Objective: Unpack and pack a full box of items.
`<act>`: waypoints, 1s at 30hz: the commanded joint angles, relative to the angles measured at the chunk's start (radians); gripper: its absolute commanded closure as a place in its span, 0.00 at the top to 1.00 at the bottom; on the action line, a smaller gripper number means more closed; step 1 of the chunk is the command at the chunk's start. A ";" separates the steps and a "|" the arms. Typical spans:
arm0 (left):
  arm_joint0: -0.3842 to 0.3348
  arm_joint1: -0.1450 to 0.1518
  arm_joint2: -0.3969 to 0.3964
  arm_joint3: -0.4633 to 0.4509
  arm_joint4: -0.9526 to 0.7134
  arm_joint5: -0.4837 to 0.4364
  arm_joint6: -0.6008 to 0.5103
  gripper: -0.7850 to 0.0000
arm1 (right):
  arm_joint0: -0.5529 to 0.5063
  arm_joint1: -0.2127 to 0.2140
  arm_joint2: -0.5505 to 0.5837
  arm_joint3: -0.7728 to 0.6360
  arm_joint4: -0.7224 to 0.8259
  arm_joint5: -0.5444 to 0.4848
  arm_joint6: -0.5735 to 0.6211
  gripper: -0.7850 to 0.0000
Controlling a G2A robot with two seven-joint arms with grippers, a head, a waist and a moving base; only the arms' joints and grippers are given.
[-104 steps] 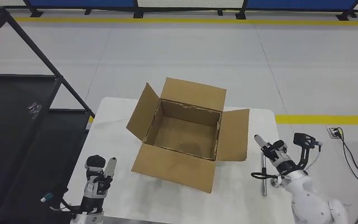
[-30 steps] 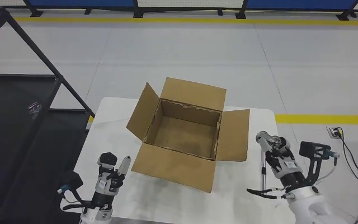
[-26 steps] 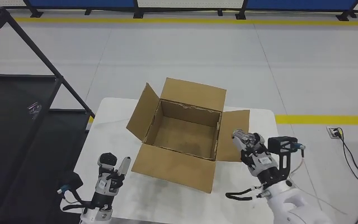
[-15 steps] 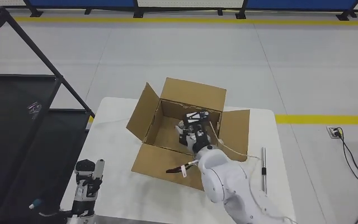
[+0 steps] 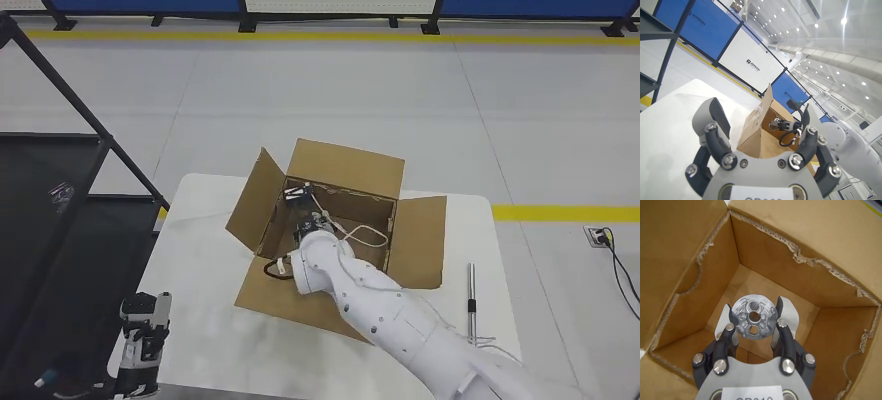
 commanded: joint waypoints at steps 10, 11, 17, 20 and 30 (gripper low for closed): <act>0.001 -0.003 -0.013 0.016 -0.005 -0.022 -0.015 1.00 | 0.089 -0.173 -0.016 0.439 0.159 -0.063 -0.081 0.00; 0.003 -0.003 -0.015 0.018 -0.007 -0.023 -0.015 1.00 | 0.096 -0.183 -0.013 0.463 0.169 -0.072 -0.084 0.00; 0.012 -0.005 -0.026 0.023 -0.019 -0.029 -0.014 1.00 | 0.123 -0.229 0.003 0.569 0.209 -0.108 -0.103 0.33; 0.013 -0.006 -0.029 0.024 -0.022 -0.031 -0.015 1.00 | 0.130 -0.245 0.008 0.602 0.213 -0.118 -0.111 0.89; 0.003 -0.009 -0.027 0.024 -0.016 -0.032 -0.036 1.00 | 0.142 -0.272 0.024 0.642 0.215 -0.154 -0.149 1.00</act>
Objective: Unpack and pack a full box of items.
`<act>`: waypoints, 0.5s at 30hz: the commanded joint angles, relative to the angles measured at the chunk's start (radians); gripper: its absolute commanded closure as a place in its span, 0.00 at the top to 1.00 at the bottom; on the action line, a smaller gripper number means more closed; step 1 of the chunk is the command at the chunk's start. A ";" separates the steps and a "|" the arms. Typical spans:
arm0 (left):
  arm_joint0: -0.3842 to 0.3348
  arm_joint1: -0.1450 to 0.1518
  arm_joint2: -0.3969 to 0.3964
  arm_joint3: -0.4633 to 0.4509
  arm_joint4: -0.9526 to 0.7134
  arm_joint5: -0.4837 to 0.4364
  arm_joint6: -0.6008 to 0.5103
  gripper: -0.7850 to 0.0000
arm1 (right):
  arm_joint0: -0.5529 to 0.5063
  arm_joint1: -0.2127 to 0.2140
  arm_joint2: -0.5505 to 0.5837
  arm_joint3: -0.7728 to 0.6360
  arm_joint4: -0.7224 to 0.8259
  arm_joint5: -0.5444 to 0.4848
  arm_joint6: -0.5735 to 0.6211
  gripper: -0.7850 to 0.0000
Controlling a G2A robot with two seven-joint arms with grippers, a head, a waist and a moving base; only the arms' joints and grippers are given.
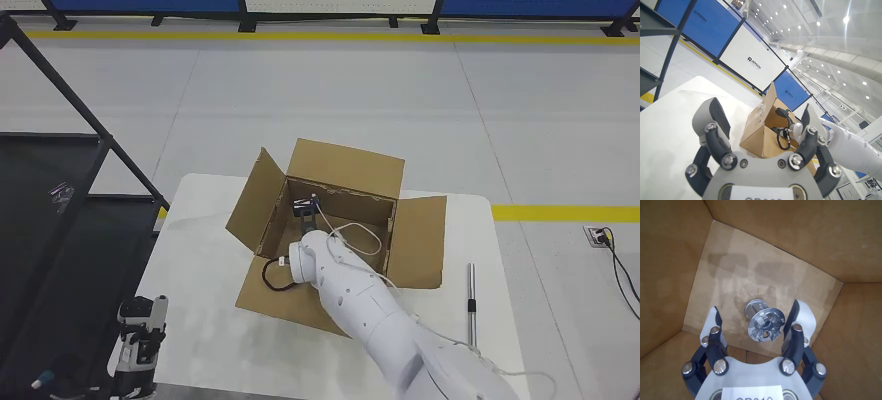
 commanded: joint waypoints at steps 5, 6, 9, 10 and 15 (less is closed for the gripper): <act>-0.020 -0.001 0.015 0.001 0.016 -0.001 -0.029 1.00 | -0.010 -0.004 0.015 -0.021 0.002 -0.044 -0.077 1.00; -0.023 -0.001 0.018 0.001 0.018 -0.001 -0.034 1.00 | -0.013 -0.004 0.015 -0.026 -0.002 -0.051 -0.095 1.00; -0.035 -0.001 0.027 -0.002 0.031 0.001 -0.052 1.00 | -0.030 -0.002 0.016 -0.053 -0.021 -0.045 -0.147 1.00; -0.039 -0.001 0.031 -0.004 0.038 0.001 -0.058 1.00 | -0.037 -0.001 0.017 -0.066 -0.025 -0.040 -0.162 1.00; -0.050 -0.002 0.048 -0.011 0.060 0.006 -0.073 1.00 | -0.077 0.015 0.029 -0.150 -0.056 -0.009 -0.234 1.00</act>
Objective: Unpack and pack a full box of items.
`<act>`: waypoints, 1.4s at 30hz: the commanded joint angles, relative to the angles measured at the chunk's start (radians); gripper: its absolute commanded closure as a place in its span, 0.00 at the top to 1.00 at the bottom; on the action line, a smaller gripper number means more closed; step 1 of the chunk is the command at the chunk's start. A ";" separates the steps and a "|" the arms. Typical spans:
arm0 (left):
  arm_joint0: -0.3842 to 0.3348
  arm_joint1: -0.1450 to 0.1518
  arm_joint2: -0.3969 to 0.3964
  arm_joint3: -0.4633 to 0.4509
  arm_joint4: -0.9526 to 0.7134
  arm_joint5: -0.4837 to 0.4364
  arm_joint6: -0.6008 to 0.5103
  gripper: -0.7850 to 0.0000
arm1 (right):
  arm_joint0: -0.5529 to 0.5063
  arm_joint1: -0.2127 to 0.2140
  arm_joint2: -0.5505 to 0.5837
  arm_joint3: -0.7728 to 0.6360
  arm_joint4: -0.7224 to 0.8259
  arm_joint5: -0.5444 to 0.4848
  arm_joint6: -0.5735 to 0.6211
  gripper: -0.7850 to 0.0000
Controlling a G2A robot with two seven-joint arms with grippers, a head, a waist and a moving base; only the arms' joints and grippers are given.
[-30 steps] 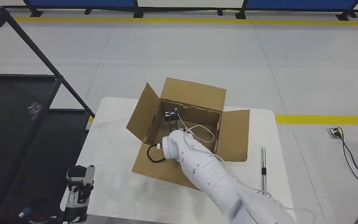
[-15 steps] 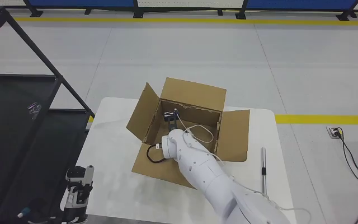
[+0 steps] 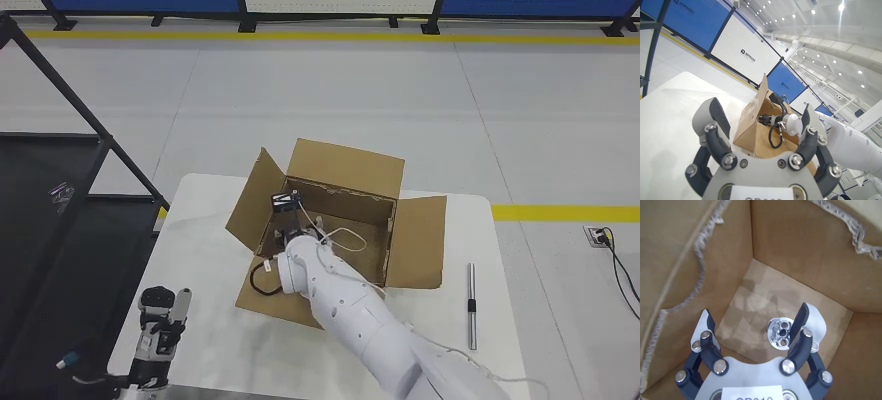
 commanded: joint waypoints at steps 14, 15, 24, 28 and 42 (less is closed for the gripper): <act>-0.001 -0.002 0.012 -0.005 0.017 0.004 -0.012 1.00 | -0.311 0.205 0.187 -0.723 -0.298 0.086 0.067 1.00; -0.003 -0.002 0.014 -0.005 0.019 0.004 -0.013 1.00 | -0.364 0.231 0.222 -0.828 -0.347 0.072 0.106 1.00; -0.027 -0.004 0.041 -0.011 0.043 0.023 -0.039 1.00 | -0.893 0.379 0.529 -1.648 -0.587 -0.245 0.343 1.00; -0.039 -0.004 0.055 -0.015 0.057 0.031 -0.055 1.00 | -1.056 0.405 0.676 -1.868 -0.548 -0.340 0.337 1.00; -0.104 -0.006 0.138 -0.018 0.121 0.056 -0.114 1.00 | -1.115 0.479 1.357 -1.781 -0.224 -0.593 0.683 1.00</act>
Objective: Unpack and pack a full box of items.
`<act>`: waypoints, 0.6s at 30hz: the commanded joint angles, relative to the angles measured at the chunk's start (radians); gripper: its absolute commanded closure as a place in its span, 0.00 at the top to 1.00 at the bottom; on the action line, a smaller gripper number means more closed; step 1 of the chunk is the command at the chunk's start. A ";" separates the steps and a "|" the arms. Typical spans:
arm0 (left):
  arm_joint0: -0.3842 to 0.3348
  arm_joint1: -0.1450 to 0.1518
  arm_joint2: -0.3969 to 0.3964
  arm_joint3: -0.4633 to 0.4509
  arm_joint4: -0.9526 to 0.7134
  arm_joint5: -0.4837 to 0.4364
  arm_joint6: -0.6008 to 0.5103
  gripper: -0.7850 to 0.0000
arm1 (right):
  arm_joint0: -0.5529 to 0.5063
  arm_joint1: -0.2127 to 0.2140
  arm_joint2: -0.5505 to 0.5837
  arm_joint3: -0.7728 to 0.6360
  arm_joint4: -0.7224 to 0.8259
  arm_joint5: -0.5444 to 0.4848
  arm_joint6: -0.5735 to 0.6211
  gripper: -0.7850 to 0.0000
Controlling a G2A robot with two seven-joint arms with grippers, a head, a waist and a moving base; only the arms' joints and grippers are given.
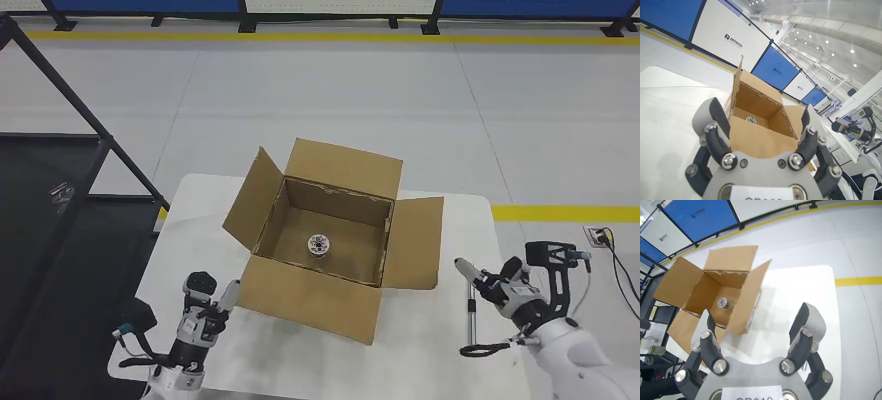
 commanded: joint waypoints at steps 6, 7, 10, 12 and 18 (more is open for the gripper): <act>-0.016 -0.001 0.012 0.007 0.011 0.021 0.005 1.00 | 0.188 0.044 0.016 0.388 -0.209 -0.110 0.146 1.00; -0.015 -0.001 0.009 0.009 0.007 0.025 0.009 1.00 | 0.202 0.049 0.015 0.422 -0.234 -0.123 0.155 1.00; -0.010 -0.001 -0.001 0.015 -0.004 0.034 0.021 1.00 | 0.222 0.064 0.019 0.501 -0.283 -0.166 0.178 1.00; -0.007 -0.002 -0.006 0.018 -0.007 0.044 0.028 1.00 | 0.226 0.071 0.024 0.536 -0.298 -0.181 0.174 0.93; -0.006 -0.003 -0.004 0.017 -0.006 0.057 0.033 1.00 | 0.222 0.085 0.012 0.587 -0.301 -0.193 0.161 0.80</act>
